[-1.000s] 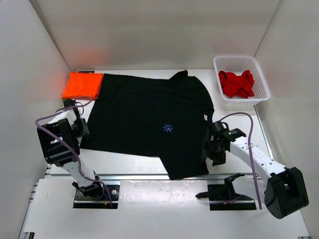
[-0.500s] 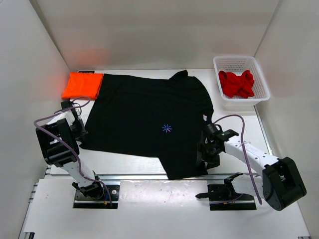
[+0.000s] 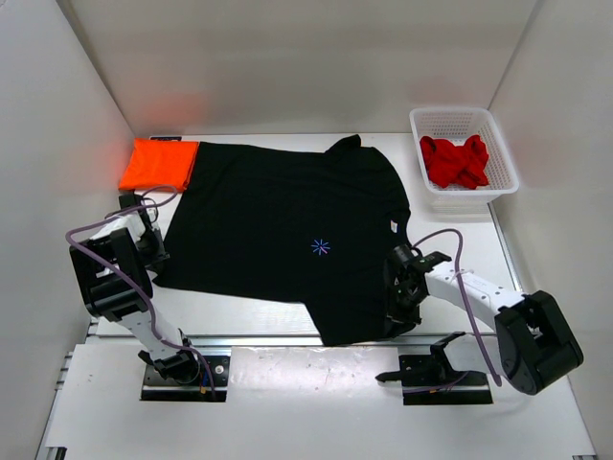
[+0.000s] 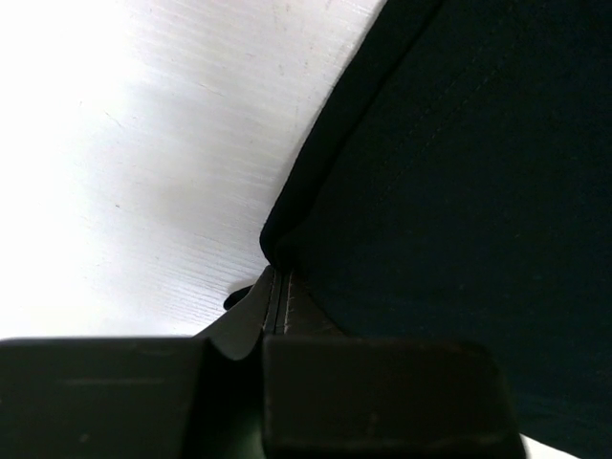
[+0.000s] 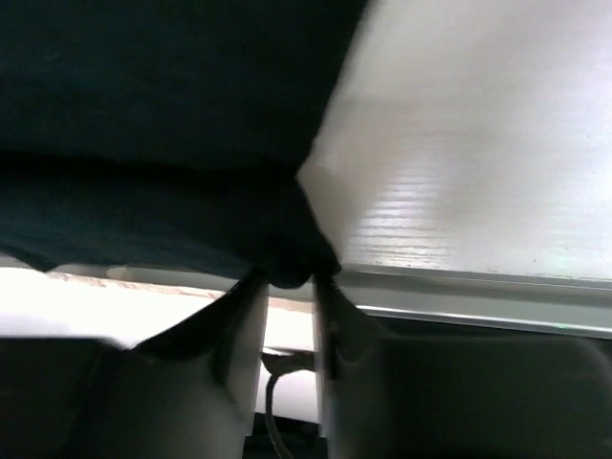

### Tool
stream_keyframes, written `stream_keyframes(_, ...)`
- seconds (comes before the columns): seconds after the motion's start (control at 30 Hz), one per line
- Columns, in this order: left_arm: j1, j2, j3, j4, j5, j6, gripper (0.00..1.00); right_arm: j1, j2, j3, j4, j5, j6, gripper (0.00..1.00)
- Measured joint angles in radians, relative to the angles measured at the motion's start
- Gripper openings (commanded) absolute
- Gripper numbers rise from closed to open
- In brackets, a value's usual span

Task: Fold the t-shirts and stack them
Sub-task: Grap the side of the flattened tshirt closest away from the robot with both arms, then fold the flattened tshirt in 1/3 of the way

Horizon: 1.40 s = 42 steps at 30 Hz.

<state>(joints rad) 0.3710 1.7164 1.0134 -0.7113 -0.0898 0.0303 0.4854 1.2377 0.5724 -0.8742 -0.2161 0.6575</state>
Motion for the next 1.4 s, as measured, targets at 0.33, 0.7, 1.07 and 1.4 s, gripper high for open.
stream_keyframes(0.33, -0.009, -0.01, -0.005, -0.052, 0.02, 0.068, 0.0, -0.203, -0.12, -0.006, -0.026, -0.045, -0.014, 0.0)
stream_keyframes(0.7, -0.019, -0.055, -0.005, -0.308, 0.076, 0.23, 0.0, -0.534, -0.38, 0.219, -0.282, 0.043, -0.082, 0.0)
stream_keyframes(1.07, -0.031, -0.066, 0.177, -0.534, 0.176, 0.324, 0.0, -0.643, -0.302, 0.529, -0.308, 0.064, -0.168, 0.0)
stream_keyframes(1.4, -0.142, 0.145, 0.508, -0.496, 0.155, 0.273, 0.0, -0.438, 0.121, 0.509, 0.108, -0.058, -0.198, 0.0)
